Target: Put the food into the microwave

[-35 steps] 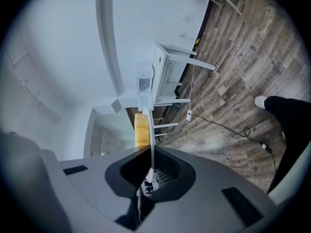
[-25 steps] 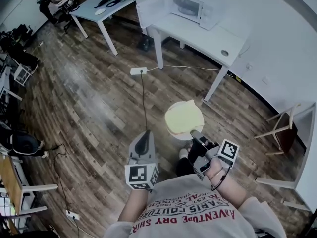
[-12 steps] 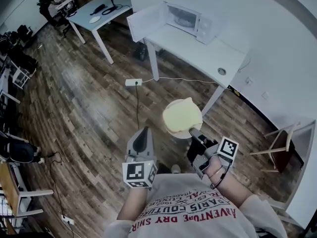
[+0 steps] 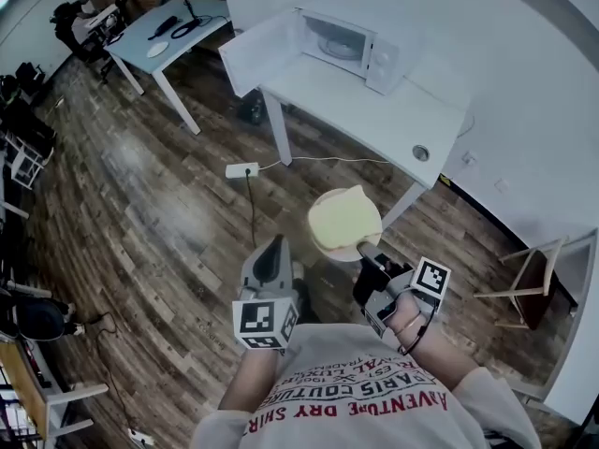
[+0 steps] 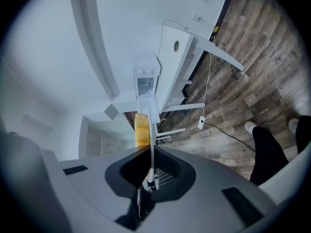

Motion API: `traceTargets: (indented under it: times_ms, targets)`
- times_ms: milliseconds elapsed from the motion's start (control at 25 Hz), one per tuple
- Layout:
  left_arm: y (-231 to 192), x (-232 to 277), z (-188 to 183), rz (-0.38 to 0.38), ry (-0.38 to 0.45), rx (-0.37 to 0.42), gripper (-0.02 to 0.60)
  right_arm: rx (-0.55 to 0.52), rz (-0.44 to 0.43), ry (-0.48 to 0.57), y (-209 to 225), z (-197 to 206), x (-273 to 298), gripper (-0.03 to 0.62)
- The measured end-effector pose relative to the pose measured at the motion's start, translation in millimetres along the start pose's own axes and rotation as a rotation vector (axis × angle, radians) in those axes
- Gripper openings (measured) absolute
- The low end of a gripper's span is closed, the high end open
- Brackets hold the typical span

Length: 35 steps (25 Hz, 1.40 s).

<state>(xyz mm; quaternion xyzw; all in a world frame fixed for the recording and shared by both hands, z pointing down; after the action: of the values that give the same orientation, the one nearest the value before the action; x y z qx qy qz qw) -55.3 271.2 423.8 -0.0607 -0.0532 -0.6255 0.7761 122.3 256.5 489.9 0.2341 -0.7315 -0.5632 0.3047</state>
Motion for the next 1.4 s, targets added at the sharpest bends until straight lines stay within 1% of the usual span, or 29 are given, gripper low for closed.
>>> traceTargets:
  times_ms: [160,280,400,560,680,840,960,1200,1400]
  targets:
    - [-34.2,49.9,-15.1,0.059,0.010,-0.002,0.008,-0.015,-0.030,0.044,-23.2,-18.3,52.3,0.020]
    - [-67.3,91.8,-25.8,0.096,0.001,0.011,0.008,0.003,-0.042,0.097,-37.8,-33.1,96.7,0.020]
    - [-101.9,126.7,-37.8,0.117,-0.007,0.035,0.008,0.024,-0.048,0.132,-49.7,-41.4,136.6,0.020]
    - [-142.5,166.4,-57.6,0.139,0.009,0.085,0.008,0.033,-0.067,0.171,-64.7,-52.5,188.1,0.020]
    - [-164.1,190.6,-61.7,0.150,0.003,0.095,0.008,0.043,-0.062,0.179,-69.1,-57.1,220.5,0.020]
    - [-178.3,223.4,-59.5,0.166,-0.015,0.080,0.008,0.064,-0.060,0.180,-74.9,-67.7,253.6,0.020]
    - [-181.9,249.6,-56.5,0.175,-0.026,0.070,0.008,0.073,-0.046,0.184,-75.4,-87.5,273.9,0.020]
    - [-192.8,317.4,-54.0,0.161,-0.036,0.076,0.008,0.081,-0.052,0.178,-83.1,-139.8,320.0,0.020]
    - [-191.7,389.1,-77.8,0.146,-0.007,0.130,0.008,0.059,-0.061,0.154,-104.3,-195.4,364.3,0.020]
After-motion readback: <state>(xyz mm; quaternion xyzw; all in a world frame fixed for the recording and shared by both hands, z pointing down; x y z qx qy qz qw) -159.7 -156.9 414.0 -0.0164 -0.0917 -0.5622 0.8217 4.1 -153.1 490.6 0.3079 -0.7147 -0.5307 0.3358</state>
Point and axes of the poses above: the fingertips, and each gripper's own axes: x forward along the fingers, y to its right, z out of its underside, the point moved 1 cm from there along -x, backward along the fingers, and after that the axes turned 5 degrees about x, right-handed, at the moved point
